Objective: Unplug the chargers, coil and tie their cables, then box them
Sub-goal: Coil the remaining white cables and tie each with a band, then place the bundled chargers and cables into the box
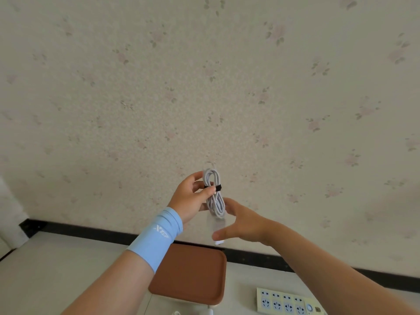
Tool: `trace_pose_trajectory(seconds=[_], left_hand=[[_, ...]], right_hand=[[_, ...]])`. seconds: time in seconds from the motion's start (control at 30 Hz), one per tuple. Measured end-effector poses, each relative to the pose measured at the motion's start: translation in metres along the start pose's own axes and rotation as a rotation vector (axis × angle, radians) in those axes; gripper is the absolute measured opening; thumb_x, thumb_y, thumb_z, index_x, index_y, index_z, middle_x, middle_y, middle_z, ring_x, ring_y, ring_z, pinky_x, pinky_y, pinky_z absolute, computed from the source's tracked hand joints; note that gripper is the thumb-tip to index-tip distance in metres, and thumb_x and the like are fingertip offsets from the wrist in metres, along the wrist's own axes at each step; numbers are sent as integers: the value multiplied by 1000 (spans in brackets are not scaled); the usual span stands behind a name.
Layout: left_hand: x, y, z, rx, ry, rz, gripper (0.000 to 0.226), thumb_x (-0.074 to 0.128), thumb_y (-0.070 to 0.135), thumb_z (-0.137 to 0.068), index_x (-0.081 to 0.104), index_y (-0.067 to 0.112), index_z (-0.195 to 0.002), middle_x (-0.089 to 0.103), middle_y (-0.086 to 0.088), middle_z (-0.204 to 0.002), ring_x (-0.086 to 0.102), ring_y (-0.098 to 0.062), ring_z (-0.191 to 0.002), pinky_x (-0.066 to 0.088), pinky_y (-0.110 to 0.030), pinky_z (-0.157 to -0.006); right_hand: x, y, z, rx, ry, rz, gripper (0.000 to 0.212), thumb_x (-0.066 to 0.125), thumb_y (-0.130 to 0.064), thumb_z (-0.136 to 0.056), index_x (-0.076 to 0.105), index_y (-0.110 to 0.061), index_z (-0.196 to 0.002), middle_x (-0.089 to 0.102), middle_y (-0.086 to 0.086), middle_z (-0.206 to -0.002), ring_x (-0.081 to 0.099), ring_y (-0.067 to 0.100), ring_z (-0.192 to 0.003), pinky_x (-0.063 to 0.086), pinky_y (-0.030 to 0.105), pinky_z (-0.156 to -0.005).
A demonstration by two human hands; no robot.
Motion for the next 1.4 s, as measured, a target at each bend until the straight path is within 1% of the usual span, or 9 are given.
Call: trace_pose_trajectory(seconds=[0.2,0.37,0.53,0.73,0.83,0.93,1.07,1.17,1.4], left_hand=[[-10,-15,5,-74,32,369,18,57,0,-95,56,1,-113,71,-16,-107,70,-30,-98,60,-47,-78],[-51,-34,5,-26,251,-253,26,81,17,-77,65,11,-98,74,-2,-93,70,-14,-85,54,-25,-76],[-80,-65,8,-112,131,-251,71,85,7,-71,49,30,-127,56,-9,-107,67,-22,-84,59,-27,-68],[-96,-128,6,-162,-166,-971,18,82,25,-74,71,29,-87,69,7,-90,66,-14,-87,54,-26,-84],[-95,-170,9,-215,-260,-1171,20,80,27,-75,68,27,-91,63,4,-101,62,-16,-93,49,-24,-83],[-98,-217,15,-276,-349,-1242,23,74,30,-82,65,26,-102,64,2,-109,56,-15,-88,49,-25,-80],[-100,-275,19,-340,-505,-1352,26,72,31,-85,66,25,-109,65,2,-116,61,-20,-100,52,-30,-87],[-100,-310,21,-383,-599,-1422,28,71,25,-85,67,25,-113,66,2,-120,62,-22,-106,52,-32,-91],[-96,-365,28,-405,-689,-1510,34,61,21,-88,59,27,-121,65,-1,-122,59,-27,-109,44,-29,-90]], right_hand=[[14,2,-18,-1,92,-90,37,72,-30,-90,60,-30,-125,66,-1,-120,64,15,-102,55,29,-85],[18,21,-33,116,169,62,33,82,-22,-78,72,-20,-110,70,2,-104,66,18,-92,57,35,-81],[39,41,-44,170,98,193,22,74,-25,-82,71,-19,-103,70,5,-97,63,19,-84,48,30,-70],[87,89,-55,290,-99,329,47,58,-40,-90,48,-23,-133,56,4,-126,63,26,-104,59,37,-75],[116,124,-59,327,-142,416,65,62,-51,-83,44,-23,-139,43,7,-140,52,25,-120,47,36,-98],[145,162,-61,357,-192,450,91,67,-66,-67,39,-22,-142,39,7,-137,46,25,-121,44,37,-101],[180,215,-59,345,-179,395,72,75,-29,-77,38,-19,-139,48,8,-133,52,23,-113,50,35,-95],[202,240,-59,341,-193,381,63,79,-25,-75,47,-22,-129,53,4,-125,56,19,-103,49,26,-79],[228,274,-56,340,-171,370,68,79,-28,-77,44,-30,-134,47,3,-135,51,22,-115,49,31,-95]])
Point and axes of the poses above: each hand's wrist, its own z-axis away from the middle knuckle, its own x-axis out of the palm, y = z × x, the point moved 2 cm from there along -z, towards the middle knuckle
